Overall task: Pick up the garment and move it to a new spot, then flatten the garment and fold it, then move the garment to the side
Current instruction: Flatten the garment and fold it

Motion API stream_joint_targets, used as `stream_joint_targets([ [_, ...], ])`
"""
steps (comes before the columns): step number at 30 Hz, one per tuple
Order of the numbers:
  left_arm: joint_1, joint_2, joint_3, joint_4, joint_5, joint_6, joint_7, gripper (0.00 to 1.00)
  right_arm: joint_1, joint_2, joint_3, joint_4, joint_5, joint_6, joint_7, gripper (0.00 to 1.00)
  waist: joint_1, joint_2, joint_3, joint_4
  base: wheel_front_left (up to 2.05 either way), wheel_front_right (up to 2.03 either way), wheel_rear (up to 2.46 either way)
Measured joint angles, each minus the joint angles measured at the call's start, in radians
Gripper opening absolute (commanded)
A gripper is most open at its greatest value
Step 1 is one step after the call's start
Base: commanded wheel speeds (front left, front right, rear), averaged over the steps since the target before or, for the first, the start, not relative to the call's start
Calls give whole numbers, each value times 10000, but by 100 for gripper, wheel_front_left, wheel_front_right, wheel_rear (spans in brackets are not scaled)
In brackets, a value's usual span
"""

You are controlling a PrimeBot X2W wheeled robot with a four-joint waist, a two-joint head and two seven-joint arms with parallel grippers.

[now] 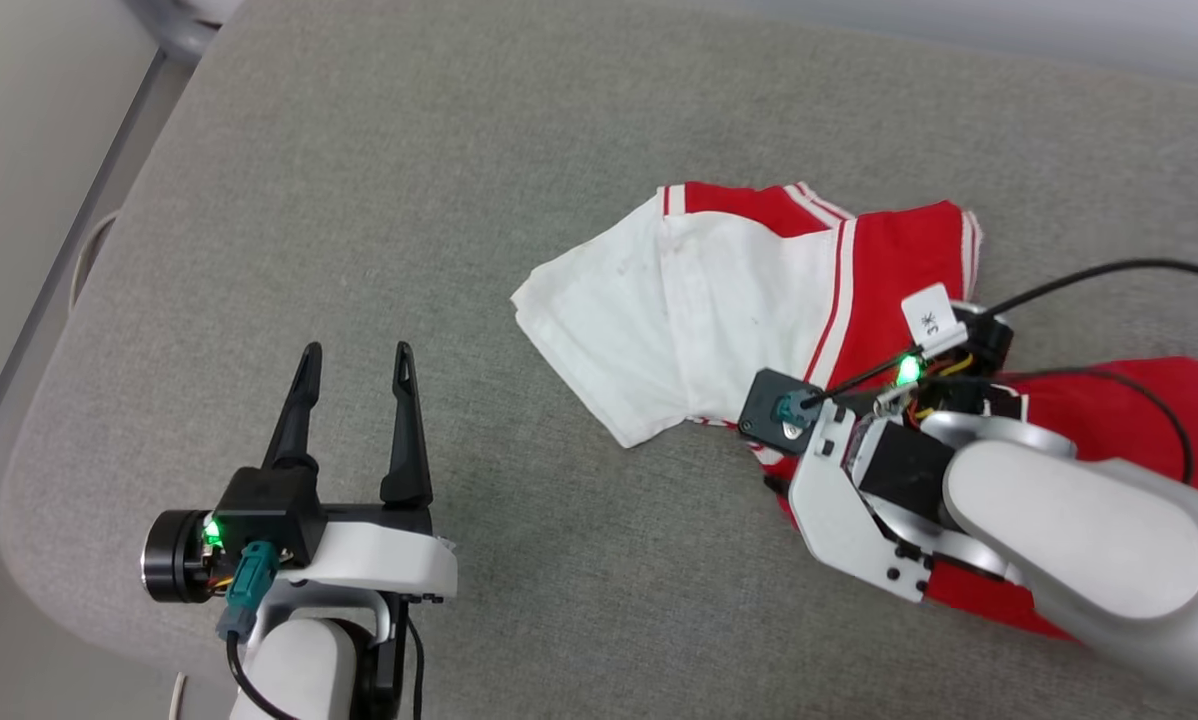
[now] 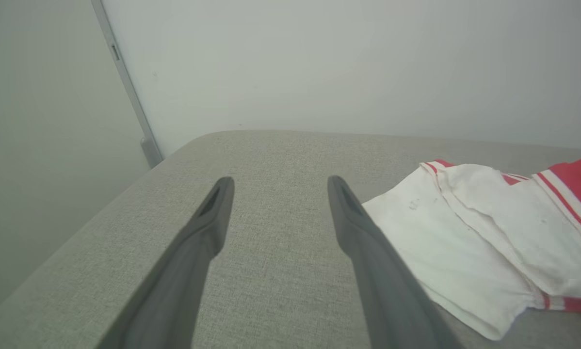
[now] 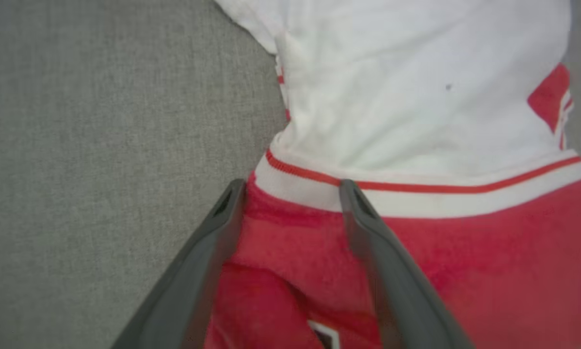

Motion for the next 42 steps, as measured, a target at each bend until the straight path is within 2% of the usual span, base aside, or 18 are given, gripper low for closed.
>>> stream_joint_targets([
  [5, -153, -105, 61, 67, 13, -79, 0, 100, 434, -56, -79, 324, -134, -4, 180, 100, 0, 0, 386, 244, 0, 0, 0],
  [9, -195, -140, 88, 146, 13, -81, 0, 100, 472, -35, -111, 604, -341, 2, -337, 100, 0, 0, 531, 295, 0, 0, 0],
  [10, -195, -140, 88, 146, 13, -81, 0, 100, 472, -35, -111, 604, -341, 2, -337, 77, 0, 0, 531, 295, 0, 0, 0],
  [11, -198, -140, 119, 173, 19, -81, 0, 100, 467, -19, -100, 648, -347, 4, -556, 0, 0, 0, 515, 262, 0, 0, 0],
  [15, -183, -150, 130, 272, 29, -94, 0, 100, 360, 2, -27, 861, -184, -4, -1981, 0, 0, 0, 242, 65, 0, 0, 0],
  [18, -127, -151, 151, 270, 42, -92, 0, 100, 357, -12, -105, 884, -15, 0, -2635, 0, 0, 0, 73, -47, 0, 0, 0],
  [26, 239, -155, 407, 263, 209, -215, 0, 100, 1174, -295, -1785, 244, 959, -2, -4326, 0, 0, 0, -644, -651, 0, 0, 0],
  [33, 557, -153, 579, 267, 230, -357, 0, 100, 2900, -476, -4531, -186, 1425, -2, -5478, 0, -1, 0, -1120, -1265, 0, 0, 0],
  [37, 737, -155, 593, 282, 272, -391, 0, 100, 4174, -282, -6404, 23, 1350, -2, -6132, 0, -1, 0, -1274, -1621, 0, 0, 0],
  [42, 872, -155, 627, 293, 276, -441, 0, 100, 5846, 280, -8847, 466, 1099, -2, -6776, 0, -1, 0, -1418, -2022, 0, 0, 0],
])
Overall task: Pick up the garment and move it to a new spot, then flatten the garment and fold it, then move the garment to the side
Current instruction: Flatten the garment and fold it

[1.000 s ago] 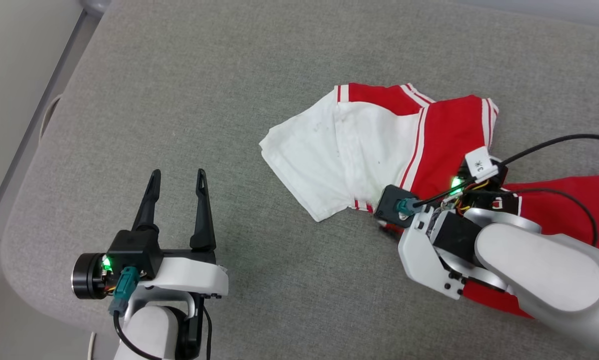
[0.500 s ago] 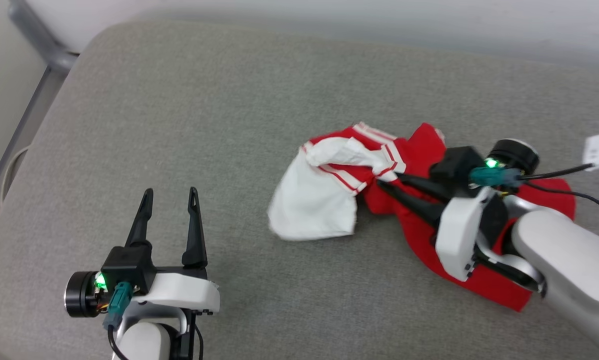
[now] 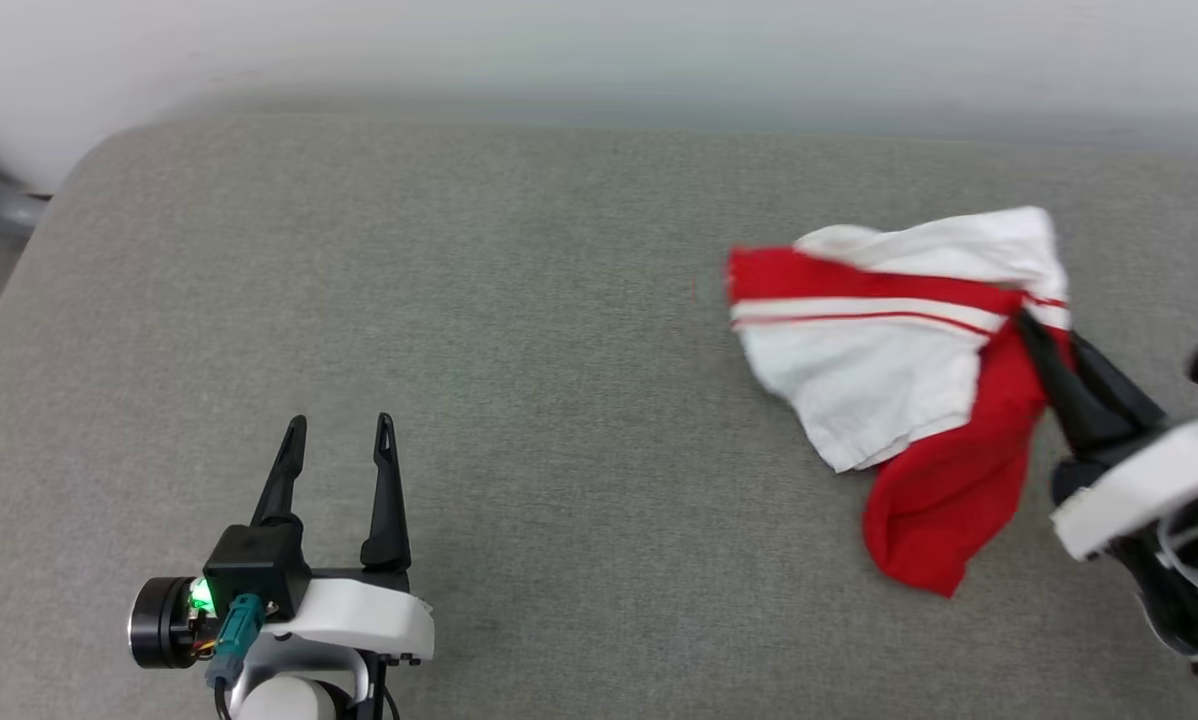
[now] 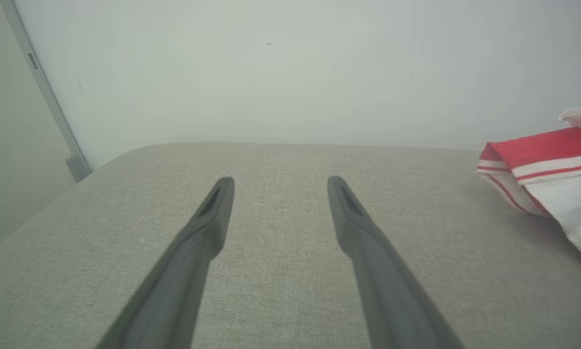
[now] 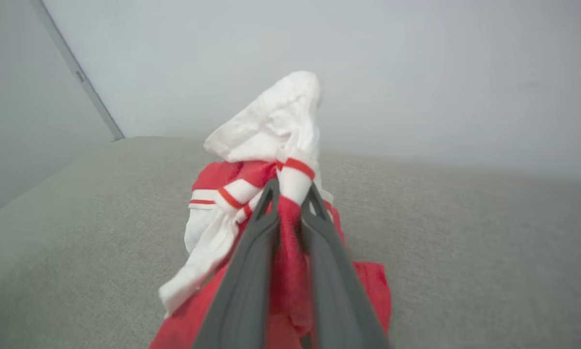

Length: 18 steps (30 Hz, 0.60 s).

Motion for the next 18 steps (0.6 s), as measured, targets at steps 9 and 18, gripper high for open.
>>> stream_joint_targets([
  [9, 16, 0, -136, 56, -4, -69, 0, 100, 2057, 1356, -4144, 1404, -554, -2, -704, 0, 0, 0, -150, -488, 0, 0, 0],
  [18, 57, 0, -219, 82, -27, -86, 0, 100, 2889, 2537, -7565, 3237, -709, -2, -1039, 0, 0, 0, -163, -661, 0, 0, 0],
])
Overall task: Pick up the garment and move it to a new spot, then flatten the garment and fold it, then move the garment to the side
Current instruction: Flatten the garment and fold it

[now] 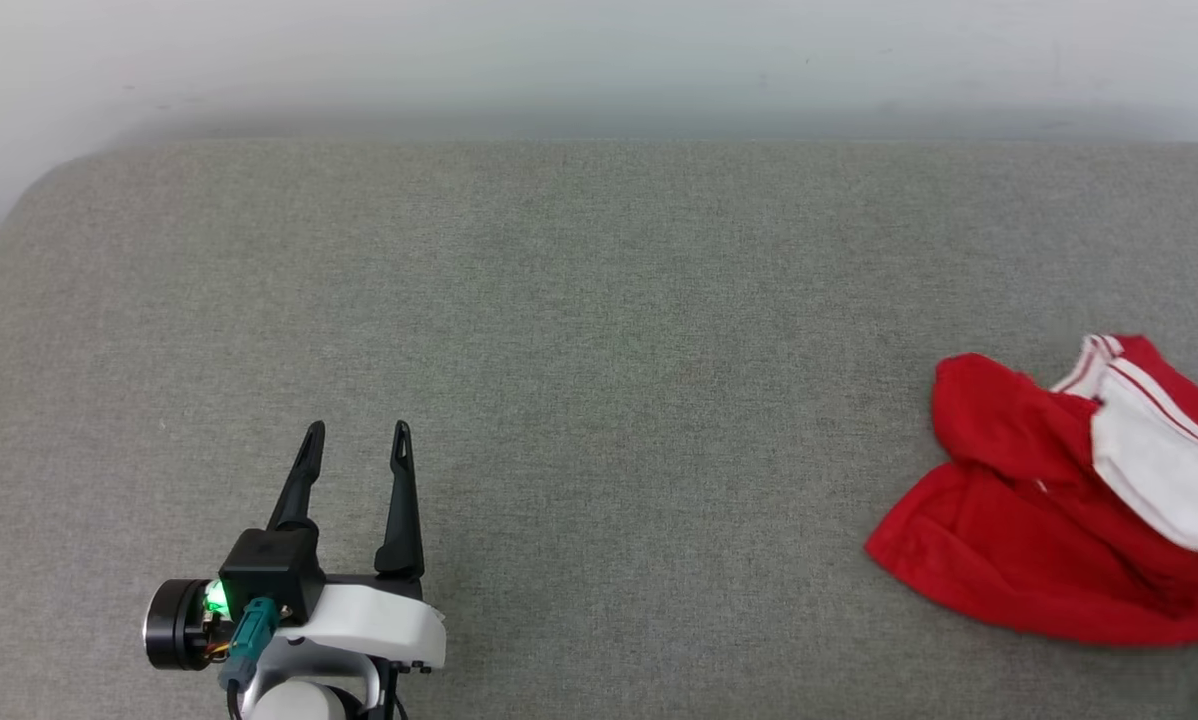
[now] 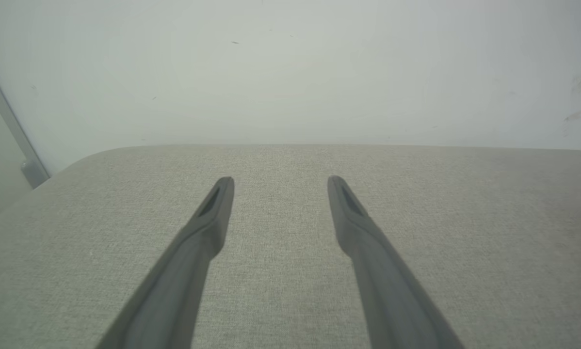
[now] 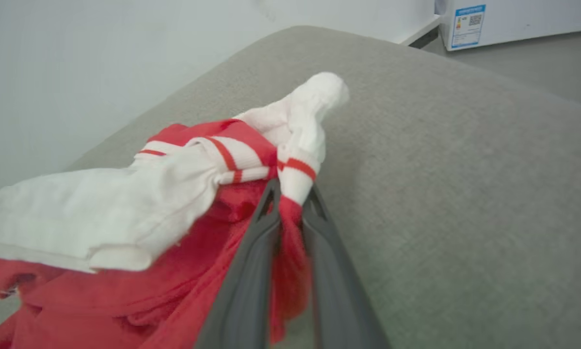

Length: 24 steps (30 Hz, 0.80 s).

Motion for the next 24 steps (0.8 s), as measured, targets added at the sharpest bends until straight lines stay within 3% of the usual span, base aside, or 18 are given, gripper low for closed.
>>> stream_joint_targets([
  [7, 12, 0, 19, 19, -25, -25, 0, 100, 23, 523, -1037, 1532, -600, 0, -31, 0, 0, 0, -37, -73, 0, 0, 0],
  [9, 33, -2, 44, 21, -19, -27, 0, 100, -103, 594, -1083, 1578, -777, 0, -61, 47, 0, 0, -53, -125, 0, 0, 0],
  [10, 56, 0, 58, 21, -10, -27, 0, 100, -155, 604, -1139, 1551, -888, 0, -94, 100, 0, 0, -64, -156, 0, 0, 0],
  [16, 131, -2, 90, 35, 40, -71, 0, 100, -275, 483, -1935, 518, -1952, 0, -232, 100, 0, -1, -204, -281, 0, 0, 0],
  [20, 146, -2, 104, 33, 50, -73, 0, 100, -272, 583, -2499, -1151, -2692, 0, -263, 100, 0, 0, -281, -308, 0, 0, 0],
  [24, 184, 0, 119, 15, 52, -73, 0, 100, -256, 717, -2226, -2828, -3444, 0, -221, 100, 0, 0, -324, -331, 0, 0, 0],
])
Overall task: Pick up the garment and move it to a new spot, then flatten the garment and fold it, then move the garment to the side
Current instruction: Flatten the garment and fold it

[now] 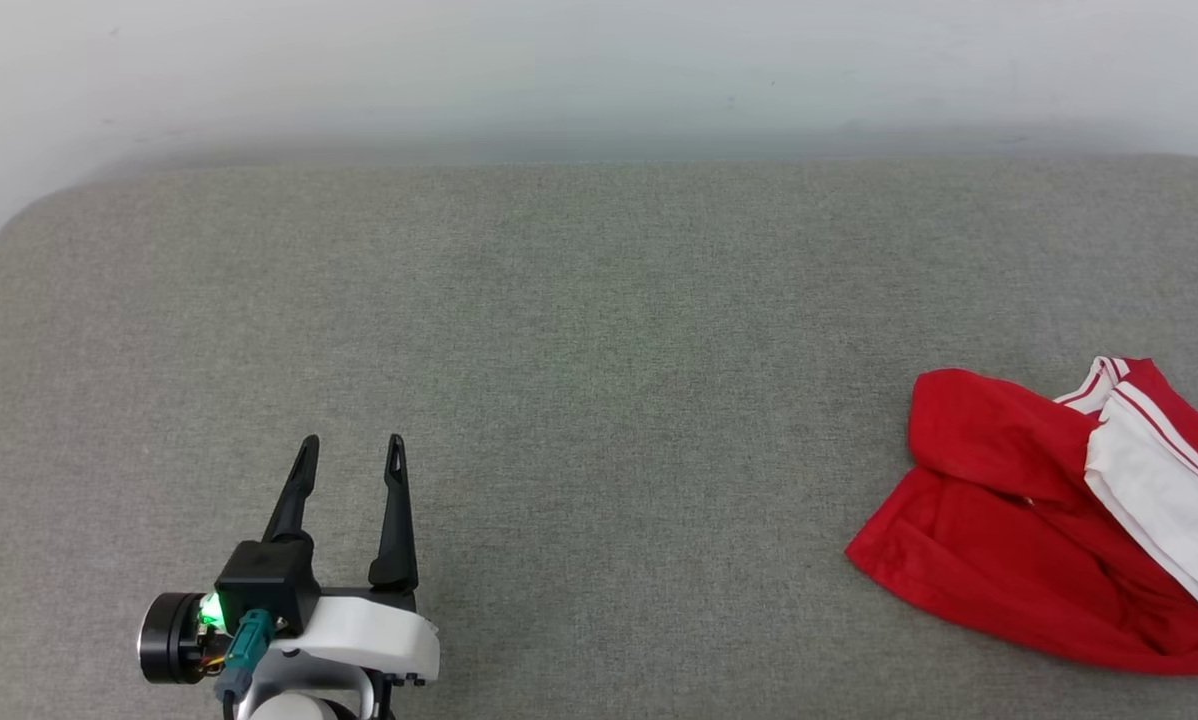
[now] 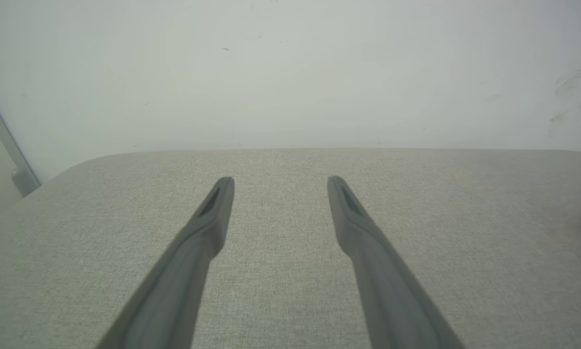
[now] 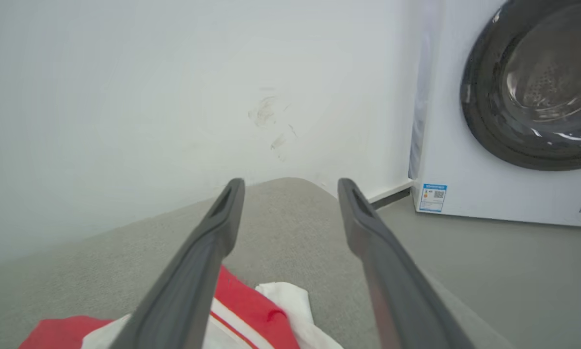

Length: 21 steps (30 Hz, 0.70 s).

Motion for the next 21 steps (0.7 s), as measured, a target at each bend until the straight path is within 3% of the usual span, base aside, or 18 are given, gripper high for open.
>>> stream_joint_targets([
  [4, 32, -2, -10, -21, 10, 2, 0, 100, -12, -343, 972, -1705, -460, 0, 746, 100, 0, 0, -15, -19, 0, 0, 0],
  [10, 29, 0, -82, -134, 345, -42, 0, 100, 149, -1898, 3016, -3517, -410, 2, 3037, 100, 0, 0, 19, 34, 0, 0, 0],
  [16, -1, 0, -140, -226, 428, -125, 0, 100, 728, -3442, 4646, -4146, 374, 4, 5331, 100, 0, 0, 136, 166, 0, 0, 0],
  [21, -35, 0, -146, -301, 430, -123, 0, 100, 924, -4355, 5530, -4059, 888, 2, 6650, 100, 0, 0, 308, 228, 0, 0, 0],
])
